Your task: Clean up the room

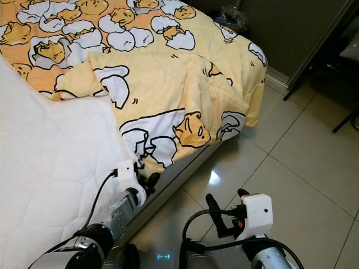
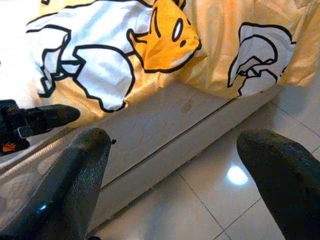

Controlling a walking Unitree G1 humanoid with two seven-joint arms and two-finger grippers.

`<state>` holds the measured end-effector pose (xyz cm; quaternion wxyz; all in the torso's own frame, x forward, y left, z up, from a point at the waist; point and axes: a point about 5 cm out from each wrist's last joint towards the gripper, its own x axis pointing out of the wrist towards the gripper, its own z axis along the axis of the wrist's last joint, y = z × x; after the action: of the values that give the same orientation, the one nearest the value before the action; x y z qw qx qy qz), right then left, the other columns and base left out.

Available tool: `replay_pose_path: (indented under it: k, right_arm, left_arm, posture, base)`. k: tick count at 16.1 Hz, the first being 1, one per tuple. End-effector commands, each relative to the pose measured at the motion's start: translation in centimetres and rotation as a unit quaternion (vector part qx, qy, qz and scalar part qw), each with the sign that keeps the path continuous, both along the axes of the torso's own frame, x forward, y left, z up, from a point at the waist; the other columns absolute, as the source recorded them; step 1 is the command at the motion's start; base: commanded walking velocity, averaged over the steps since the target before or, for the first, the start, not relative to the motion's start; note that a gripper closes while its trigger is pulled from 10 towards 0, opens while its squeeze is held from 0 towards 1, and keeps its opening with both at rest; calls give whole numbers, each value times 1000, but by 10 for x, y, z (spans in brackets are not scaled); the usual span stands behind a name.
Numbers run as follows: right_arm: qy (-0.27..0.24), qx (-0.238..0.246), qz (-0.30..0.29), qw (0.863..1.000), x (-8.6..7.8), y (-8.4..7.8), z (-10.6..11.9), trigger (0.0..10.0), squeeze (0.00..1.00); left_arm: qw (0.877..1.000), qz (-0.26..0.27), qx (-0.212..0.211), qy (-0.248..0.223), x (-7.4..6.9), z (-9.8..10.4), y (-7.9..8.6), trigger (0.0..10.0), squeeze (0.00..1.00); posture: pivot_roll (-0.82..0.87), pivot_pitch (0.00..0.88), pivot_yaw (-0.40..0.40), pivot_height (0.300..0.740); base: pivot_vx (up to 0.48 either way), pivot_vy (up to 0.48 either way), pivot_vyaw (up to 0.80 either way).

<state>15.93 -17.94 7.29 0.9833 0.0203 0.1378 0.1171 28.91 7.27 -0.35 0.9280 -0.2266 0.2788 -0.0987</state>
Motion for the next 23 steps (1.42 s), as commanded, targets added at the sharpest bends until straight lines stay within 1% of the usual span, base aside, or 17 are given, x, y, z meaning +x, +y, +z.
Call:
replay_pose_path:
  k: [1, 5, 7, 8, 11, 13, 15, 16, 17, 18, 20, 22, 23]
  right_arm:
    - [19, -1, -6, 1000, -3, -2, -7, 10000, 0]
    - [17, -3, -6, 1000, 0, -4, -6, 10000, 0]
    - [17, -4, -6, 1000, 1, -4, -6, 10000, 0]
    - [17, -5, -5, 1000, 1, -5, -6, 10000, 0]
    - [16, -6, -4, 1000, 3, -5, -7, 10000, 0]
    - [15, -7, -3, 1000, 4, -4, -7, 10000, 0]
    - [13, -7, 0, 1000, 6, -3, -8, 10000, 0]
    - [13, -7, 0, 1000, 7, -3, -7, 10000, 0]
    - [5, -5, 4, 1000, 10, -3, -4, 10000, 0]
    - [-1, -3, 13, 1000, 12, -2, -1, 10000, 0]
    - [-6, 11, 31, 999, 17, 1, 5, 10000, 0]
    - [-3, 29, 53, 998, 20, 2, 9, 10000, 0]
    - [0, 38, 80, 996, 21, 1, 14, 10000, 0]
  left_arm:
    - [1000, -9, -24, 9, -3, -2, -8, 0, 0]
    - [999, -6, -36, 4, 0, 1, -8, 0, 0]
    - [999, -6, -35, 7, 0, 1, -7, 0, 0]
    - [999, -3, -31, 17, -1, -1, -7, 0, 0]
    - [999, 12, -23, 23, -1, -2, -4, 0, 0]
    - [1000, 6, 7, 15, 2, 0, 0, 0, 0]
    - [997, -34, 66, -2, 0, -2, 6, 0, 0]
    - [997, -36, 71, -3, 0, -3, 8, 0, 0]
    - [994, -51, 96, -25, 0, -2, 17, 0, 0]
    - [991, -64, 106, -50, 1, 1, 21, 0, 0]
    - [976, -120, 138, -121, 3, 10, 28, 0, 0]
    - [971, -135, 131, -151, 6, 17, 37, 0, 0]
    - [961, -171, 129, -174, 7, 22, 37, 0, 0]
  posture:
    - [-292, 180, -22, 740]
    - [-292, 176, -24, 740]
    - [-291, 175, -26, 740]
    - [-290, 173, -28, 740]
    - [-286, 169, -27, 740]
    - [-279, 162, -23, 740]
    - [-267, 152, -18, 740]
    - [-264, 150, -17, 740]
    - [-257, 145, -13, 740]
    - [-253, 137, -12, 740]
    - [-243, 124, -12, 740]
    - [-230, 109, -12, 740]
    - [-226, 100, -14, 740]
  base:
    - [0, 0, 0]
    - [0, 0, 0]
    - [0, 0, 0]
    - [0, 0, 0]
    - [0, 0, 0]
    - [0, 0, 0]
    - [0, 0, 0]
    - [0, 0, 0]
    - [0, 0, 0]
    - [0, 0, 0]
    - [0, 0, 0]
    - [0, 0, 0]
    - [0, 0, 0]
